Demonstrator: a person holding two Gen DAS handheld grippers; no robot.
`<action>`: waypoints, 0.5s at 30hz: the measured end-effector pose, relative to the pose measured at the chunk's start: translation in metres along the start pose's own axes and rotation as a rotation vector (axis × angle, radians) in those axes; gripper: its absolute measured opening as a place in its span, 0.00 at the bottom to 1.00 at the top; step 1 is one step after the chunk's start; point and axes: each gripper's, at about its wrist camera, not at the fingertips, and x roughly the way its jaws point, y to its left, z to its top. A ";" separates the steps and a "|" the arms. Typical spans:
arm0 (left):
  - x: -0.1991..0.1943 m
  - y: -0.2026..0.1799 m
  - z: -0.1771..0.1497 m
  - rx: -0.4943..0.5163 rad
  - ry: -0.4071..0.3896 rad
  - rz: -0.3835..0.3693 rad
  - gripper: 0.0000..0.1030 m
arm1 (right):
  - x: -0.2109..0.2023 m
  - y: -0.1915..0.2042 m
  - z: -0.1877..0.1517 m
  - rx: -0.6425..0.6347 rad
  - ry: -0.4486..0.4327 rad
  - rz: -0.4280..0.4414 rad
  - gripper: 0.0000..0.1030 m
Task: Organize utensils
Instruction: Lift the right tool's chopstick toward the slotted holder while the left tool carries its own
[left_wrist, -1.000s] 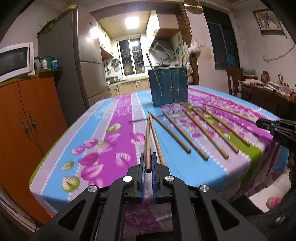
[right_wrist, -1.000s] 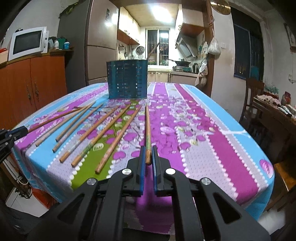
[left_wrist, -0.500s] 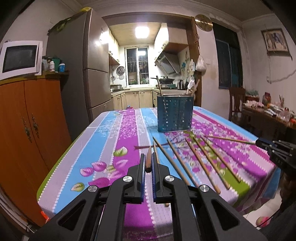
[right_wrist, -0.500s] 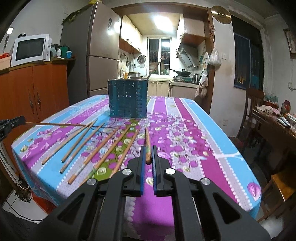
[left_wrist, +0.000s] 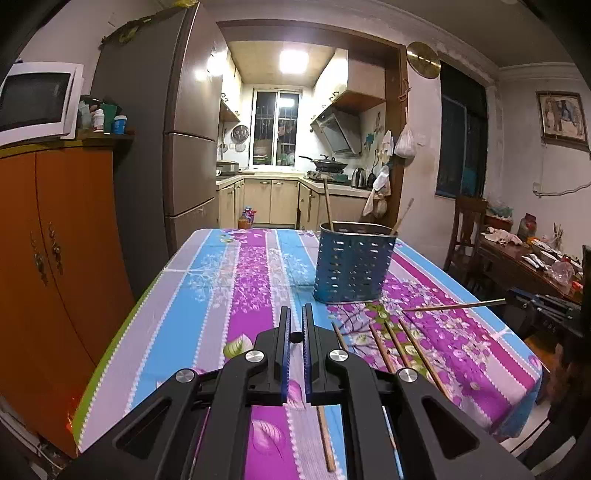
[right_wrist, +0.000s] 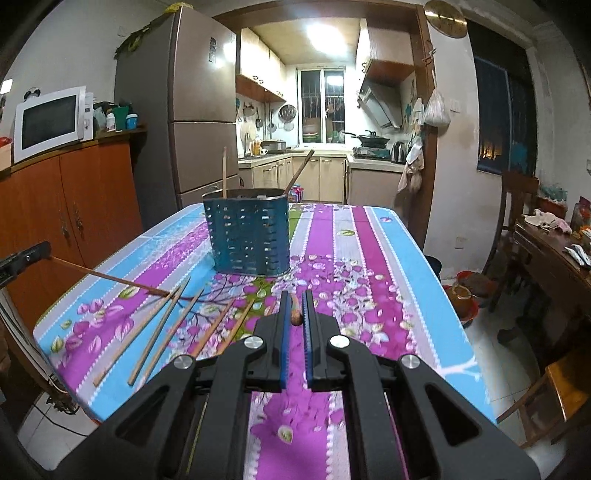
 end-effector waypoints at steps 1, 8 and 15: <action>0.003 0.001 0.005 0.004 0.004 0.002 0.07 | 0.001 0.000 0.004 -0.003 0.005 0.003 0.04; 0.023 0.003 0.031 0.020 0.021 0.003 0.07 | 0.010 -0.001 0.031 -0.051 0.036 -0.001 0.04; 0.029 -0.001 0.056 0.041 0.018 -0.016 0.07 | 0.020 -0.004 0.047 -0.073 0.070 -0.002 0.04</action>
